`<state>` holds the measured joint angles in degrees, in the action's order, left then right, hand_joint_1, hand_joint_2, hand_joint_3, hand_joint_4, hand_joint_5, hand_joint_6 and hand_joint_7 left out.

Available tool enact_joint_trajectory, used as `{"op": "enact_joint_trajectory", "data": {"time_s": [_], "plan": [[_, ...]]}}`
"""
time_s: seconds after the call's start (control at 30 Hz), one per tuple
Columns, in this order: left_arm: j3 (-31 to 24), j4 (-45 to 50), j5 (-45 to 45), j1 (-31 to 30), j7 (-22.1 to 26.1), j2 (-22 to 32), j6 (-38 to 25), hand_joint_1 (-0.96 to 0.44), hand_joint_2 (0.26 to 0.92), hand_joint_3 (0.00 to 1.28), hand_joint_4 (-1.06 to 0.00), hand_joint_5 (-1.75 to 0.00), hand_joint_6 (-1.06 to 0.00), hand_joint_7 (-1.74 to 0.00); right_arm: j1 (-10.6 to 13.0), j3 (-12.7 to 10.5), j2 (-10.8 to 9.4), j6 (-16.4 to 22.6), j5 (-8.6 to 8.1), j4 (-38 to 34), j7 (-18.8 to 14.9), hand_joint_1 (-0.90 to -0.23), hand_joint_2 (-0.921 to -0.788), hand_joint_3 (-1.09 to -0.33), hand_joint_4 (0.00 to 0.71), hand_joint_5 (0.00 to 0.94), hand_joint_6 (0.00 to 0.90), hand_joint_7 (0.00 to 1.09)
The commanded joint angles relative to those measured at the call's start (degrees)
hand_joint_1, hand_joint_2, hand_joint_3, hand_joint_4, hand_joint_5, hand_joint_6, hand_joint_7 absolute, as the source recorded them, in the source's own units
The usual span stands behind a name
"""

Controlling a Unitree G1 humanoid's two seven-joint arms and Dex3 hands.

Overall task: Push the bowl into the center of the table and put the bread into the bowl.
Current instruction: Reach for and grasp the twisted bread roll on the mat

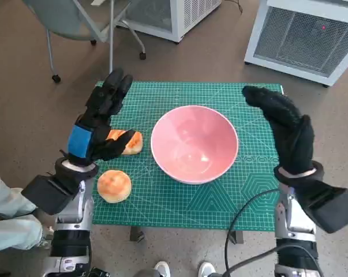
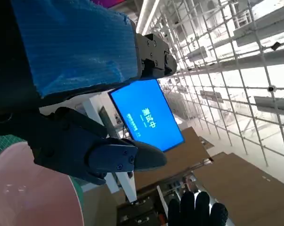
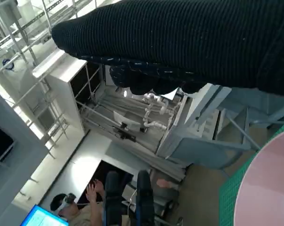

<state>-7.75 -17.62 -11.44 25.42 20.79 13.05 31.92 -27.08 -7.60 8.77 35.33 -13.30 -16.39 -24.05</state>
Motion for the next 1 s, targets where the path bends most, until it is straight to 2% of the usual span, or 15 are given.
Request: {"op": "enact_joint_trajectory", "data": {"time_s": [0.03, 0.33, 0.4, 0.53, 0.57, 0.67, 0.77, 0.9, 1.0], "plan": [[-0.24, -0.67, -0.68, 0.79, 1.15, 0.65, 0.76, -0.56, 0.921, 0.3, -0.25, 0.0, -0.22, -0.11, 1.93, 0.69, -0.25, -1.07, 0.76, 0.9, 1.06, -0.685, -0.921, -0.786, 0.148, 0.0, -0.001, 0.52], [-1.03, -2.37, 0.95, 0.48, 3.96, 4.53, 3.62, -0.55, 0.921, 0.3, -0.22, 0.0, -0.22, -0.09, 2.9, 1.86, -0.3, -1.22, 1.85, 3.21, 2.39, -0.685, -0.921, -0.785, 0.143, 0.0, -0.001, 0.49], [-1.16, -3.48, 4.12, 0.61, 3.6, 7.2, 5.31, -0.55, 0.921, 0.3, -0.21, 0.0, -0.21, -0.09, 3.17, 2.01, -0.23, -1.31, 2.0, 3.93, 2.56, -0.686, -0.921, -0.785, 0.142, 0.0, -0.001, 0.49], [-1.21, -5.43, 14.91, 1.33, -0.23, 14.04, 6.95, -0.54, 0.921, 0.26, -0.16, 0.0, -0.18, -0.06, 3.77, 2.31, -0.07, -1.64, 1.99, 5.56, 2.7, -0.686, -0.921, -0.785, 0.142, 0.0, -0.001, 0.49], [-0.86, -5.44, 18.8, 1.61, -1.4, 16.53, 5.55, -0.54, 0.921, 0.25, -0.15, 0.0, -0.17, -0.06, 3.95, 2.35, -0.02, -1.7, 2.04, 6.04, 2.75, -0.686, -0.921, -0.785, 0.142, 0.0, -0.001, 0.49], [0.41, -4.67, 25.81, 2.17, -2.46, 21.49, 0.31, -0.52, 0.911, 0.1, -0.14, 0.0, -0.18, -0.05, 4.21, 2.46, 0.02, -1.71, 2.21, 6.82, 2.89, -0.687, -0.921, -0.784, 0.143, 0.0, -0.001, 0.49], [2.12, -1.83, 29.04, 2.6, 0.7, 24.33, -9.42, -0.44, 0.851, 0.03, -0.12, 0.0, -0.21, -0.05, 4.19, 2.47, 0.03, -1.51, 2.23, 6.82, 2.89, -0.684, -0.921, -0.783, 0.143, 0.0, -0.001, 0.49], [5.13, 1.79, 33.29, 3.8, 4.9, 25.99, -22.33, -0.35, 0.799, 0.01, -0.1, 0.0, -0.23, -0.05, 3.86, 2.45, 0.05, -1.19, 2.53, 6.19, 2.98, -0.684, -0.921, -0.78, 0.145, 0.001, -0.001, 0.49], [7.79, 3.03, 37.09, 4.9, 6.67, 26.49, -28.66, -0.26, 0.773, 0.0, -0.1, 0.0, -0.25, -0.04, 3.5, 2.45, -0.02, -0.85, 2.91, 5.5, 3.13, -0.688, -0.921, -0.778, 0.146, 0.002, -0.001, 0.48]]}}
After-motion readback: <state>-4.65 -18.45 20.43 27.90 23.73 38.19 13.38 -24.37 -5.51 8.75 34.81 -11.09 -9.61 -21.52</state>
